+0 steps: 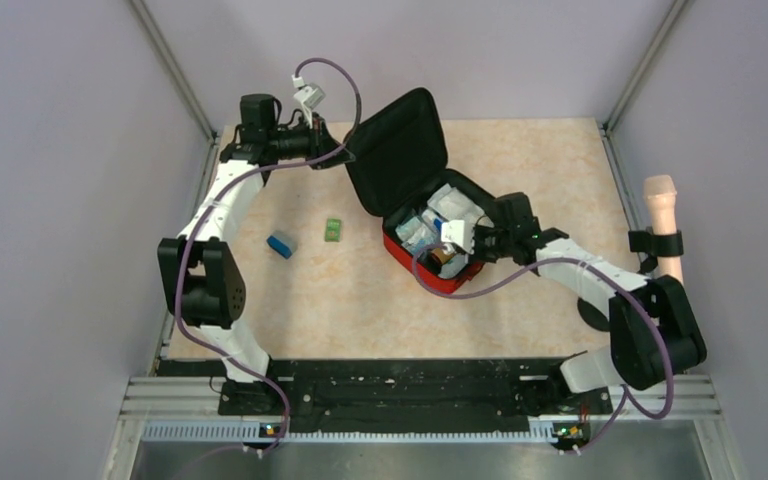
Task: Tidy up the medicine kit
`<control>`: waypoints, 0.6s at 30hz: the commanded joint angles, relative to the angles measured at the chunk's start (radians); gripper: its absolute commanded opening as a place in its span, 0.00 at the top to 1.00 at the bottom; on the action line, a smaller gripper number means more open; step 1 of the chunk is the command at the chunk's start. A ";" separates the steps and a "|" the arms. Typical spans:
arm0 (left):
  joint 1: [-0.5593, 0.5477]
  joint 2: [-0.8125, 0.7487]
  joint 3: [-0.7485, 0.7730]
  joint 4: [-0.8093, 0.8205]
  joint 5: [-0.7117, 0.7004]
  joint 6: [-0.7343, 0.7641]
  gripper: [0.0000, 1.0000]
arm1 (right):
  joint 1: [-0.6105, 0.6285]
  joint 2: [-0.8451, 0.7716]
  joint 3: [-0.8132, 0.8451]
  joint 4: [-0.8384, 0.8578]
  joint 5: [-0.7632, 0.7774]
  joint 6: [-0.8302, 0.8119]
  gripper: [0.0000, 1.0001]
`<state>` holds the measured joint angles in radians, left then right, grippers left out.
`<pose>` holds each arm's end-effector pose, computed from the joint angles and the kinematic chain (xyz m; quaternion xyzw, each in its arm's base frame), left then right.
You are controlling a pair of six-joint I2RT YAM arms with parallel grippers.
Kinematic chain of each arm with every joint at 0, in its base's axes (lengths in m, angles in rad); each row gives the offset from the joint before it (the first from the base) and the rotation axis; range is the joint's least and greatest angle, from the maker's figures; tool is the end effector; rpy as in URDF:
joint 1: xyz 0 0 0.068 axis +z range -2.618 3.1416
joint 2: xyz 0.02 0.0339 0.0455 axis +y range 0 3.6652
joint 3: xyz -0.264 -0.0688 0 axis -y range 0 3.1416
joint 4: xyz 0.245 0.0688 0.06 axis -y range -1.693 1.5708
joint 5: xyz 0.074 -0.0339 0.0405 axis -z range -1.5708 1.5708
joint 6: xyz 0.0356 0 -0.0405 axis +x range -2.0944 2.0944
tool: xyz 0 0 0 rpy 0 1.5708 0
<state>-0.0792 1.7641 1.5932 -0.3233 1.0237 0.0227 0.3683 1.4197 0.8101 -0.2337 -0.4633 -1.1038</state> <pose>0.4001 -0.0623 0.3462 0.2889 0.7348 -0.4330 0.4349 0.2610 0.1178 0.2044 -0.6712 0.6193 0.0757 0.4003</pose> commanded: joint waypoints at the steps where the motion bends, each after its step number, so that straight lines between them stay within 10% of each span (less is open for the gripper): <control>1: -0.023 -0.031 -0.041 0.116 -0.037 -0.018 1.00 | 0.110 -0.063 -0.049 -0.043 -0.131 0.107 1.00; 8: -0.052 0.067 0.059 0.191 -0.040 -0.125 0.75 | 0.274 0.040 0.018 0.001 -0.208 0.291 1.00; 18: -0.051 0.102 0.083 0.201 0.066 -0.204 0.78 | 0.361 0.234 0.211 0.119 -0.218 0.434 1.00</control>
<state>-0.1127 1.8782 1.6417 -0.1341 1.0092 -0.1562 0.6998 1.6405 0.9512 -0.1341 -0.5808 -0.6891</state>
